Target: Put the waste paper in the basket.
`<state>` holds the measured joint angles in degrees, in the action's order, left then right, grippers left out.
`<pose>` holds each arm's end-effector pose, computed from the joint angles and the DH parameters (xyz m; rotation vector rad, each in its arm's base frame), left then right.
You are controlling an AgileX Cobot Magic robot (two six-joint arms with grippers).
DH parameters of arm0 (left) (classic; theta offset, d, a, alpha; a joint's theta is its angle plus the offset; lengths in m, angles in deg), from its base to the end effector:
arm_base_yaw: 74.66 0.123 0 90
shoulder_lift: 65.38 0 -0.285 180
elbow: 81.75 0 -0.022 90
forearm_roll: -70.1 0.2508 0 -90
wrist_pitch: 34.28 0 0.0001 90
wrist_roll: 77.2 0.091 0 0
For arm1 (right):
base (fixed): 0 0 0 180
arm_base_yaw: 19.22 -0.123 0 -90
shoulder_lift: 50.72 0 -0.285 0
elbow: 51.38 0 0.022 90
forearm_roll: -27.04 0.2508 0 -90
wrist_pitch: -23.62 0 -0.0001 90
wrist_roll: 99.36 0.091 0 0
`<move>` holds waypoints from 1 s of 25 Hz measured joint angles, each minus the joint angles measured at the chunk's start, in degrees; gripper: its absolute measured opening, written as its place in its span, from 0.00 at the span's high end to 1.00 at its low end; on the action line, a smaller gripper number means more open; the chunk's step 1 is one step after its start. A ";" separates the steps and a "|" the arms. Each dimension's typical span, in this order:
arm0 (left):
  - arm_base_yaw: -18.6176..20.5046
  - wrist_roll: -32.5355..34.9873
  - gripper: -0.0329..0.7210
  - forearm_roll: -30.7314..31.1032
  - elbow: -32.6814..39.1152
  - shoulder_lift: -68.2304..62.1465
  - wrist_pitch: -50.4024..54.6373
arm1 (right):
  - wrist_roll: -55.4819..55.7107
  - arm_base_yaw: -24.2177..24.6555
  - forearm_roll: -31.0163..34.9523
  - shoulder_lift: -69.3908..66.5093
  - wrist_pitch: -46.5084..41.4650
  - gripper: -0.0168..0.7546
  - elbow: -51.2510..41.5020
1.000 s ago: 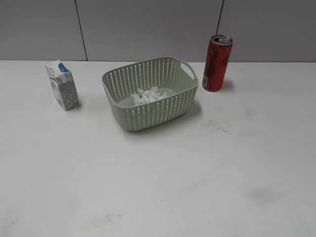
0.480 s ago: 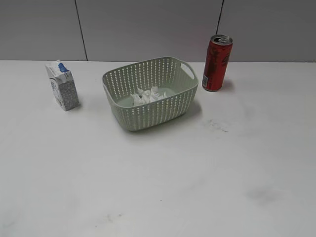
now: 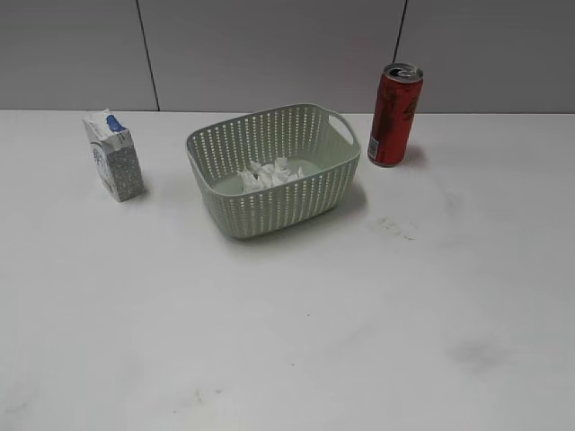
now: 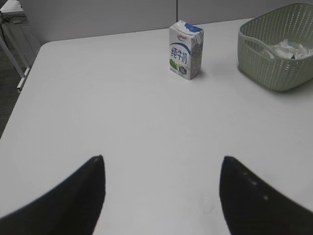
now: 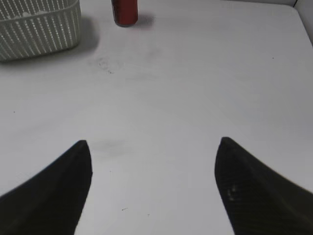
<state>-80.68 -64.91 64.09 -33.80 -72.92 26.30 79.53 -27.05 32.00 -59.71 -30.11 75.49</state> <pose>-0.0077 -0.0075 0.2809 0.3272 1.9952 -0.0558 0.0107 0.0079 0.2647 -0.1502 2.0179 0.1773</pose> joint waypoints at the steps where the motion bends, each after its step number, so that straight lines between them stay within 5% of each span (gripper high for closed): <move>1: 0.00 0.00 0.22 0.00 0.00 0.00 0.00 | 0.00 0.00 0.00 0.88 -0.05 0.21 0.00; 25: 0.00 0.00 0.22 0.05 0.00 0.00 -0.06 | -0.10 0.00 0.16 1.48 -0.12 0.21 0.00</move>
<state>-80.68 -64.91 64.15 -33.80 -72.92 26.25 79.43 -27.05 32.16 -58.23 -30.24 75.49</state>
